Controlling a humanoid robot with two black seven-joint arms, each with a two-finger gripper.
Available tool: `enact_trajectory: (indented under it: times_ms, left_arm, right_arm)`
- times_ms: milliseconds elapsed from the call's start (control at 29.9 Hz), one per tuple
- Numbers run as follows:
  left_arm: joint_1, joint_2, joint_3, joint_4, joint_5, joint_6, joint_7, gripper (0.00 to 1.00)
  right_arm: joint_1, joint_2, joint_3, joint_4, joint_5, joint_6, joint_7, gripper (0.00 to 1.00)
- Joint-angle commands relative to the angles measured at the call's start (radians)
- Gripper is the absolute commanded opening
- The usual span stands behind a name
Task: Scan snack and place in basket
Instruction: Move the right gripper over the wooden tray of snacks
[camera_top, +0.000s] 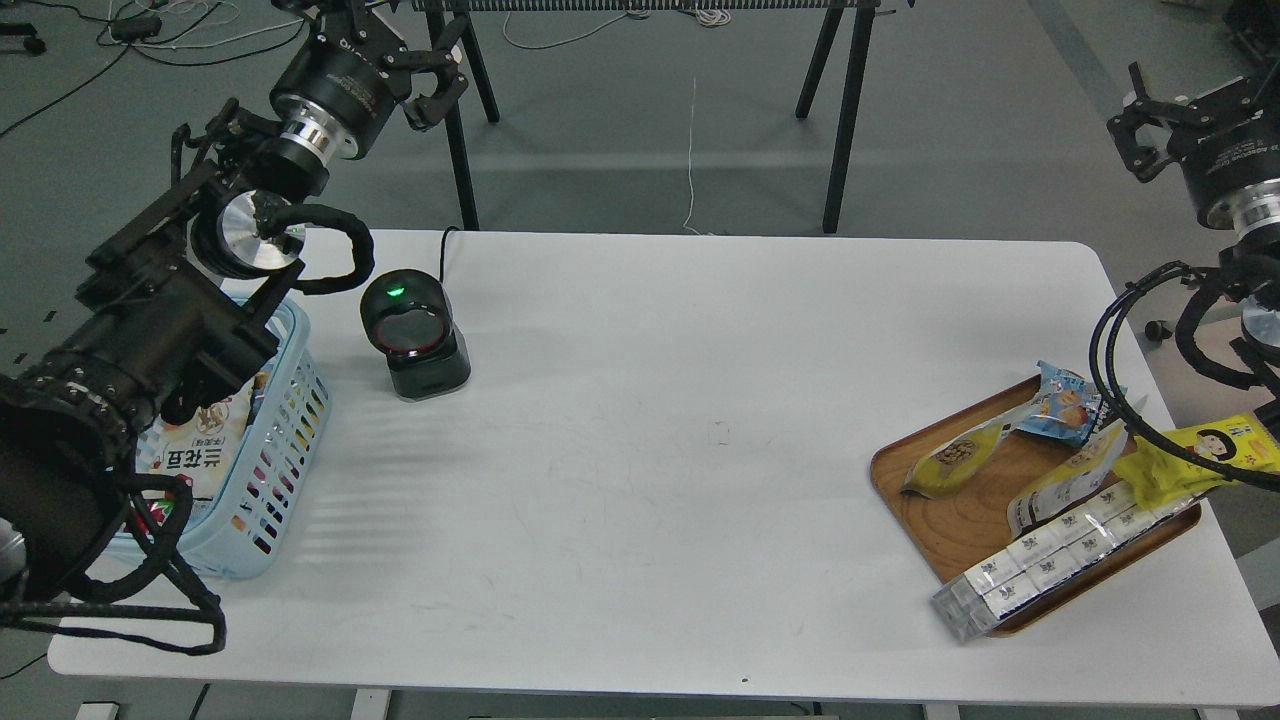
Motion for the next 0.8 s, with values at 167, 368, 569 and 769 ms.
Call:
enact_trajectory:
  times_ms: [167,368,569,769]
  left_arm:
    - [-0.001,0.002,-0.007,-0.002,-0.002,0.002,0.002,1.0]
    - [-0.004,0.0,-0.009,-0.002,-0.002,0.009,-0.002,1.0]
    - [-0.007,0.003,-0.026,-0.002,-0.002,0.009,0.006,1.0]
    - [-0.009,0.003,-0.021,-0.003,0.0,0.004,0.008,1.0]
  right_arm:
    - [0.103,-0.053,-0.095,0.011,-0.044,0.0,0.008,0.99]
    - [0.338,-0.087,-0.321,0.014,-0.181,0.0,0.014,0.99]
    - [0.507,-0.093,-0.453,0.09,-0.362,0.0,0.019,0.99]
    - [0.591,-0.114,-0.474,0.196,-0.707,0.0,0.072,0.99]
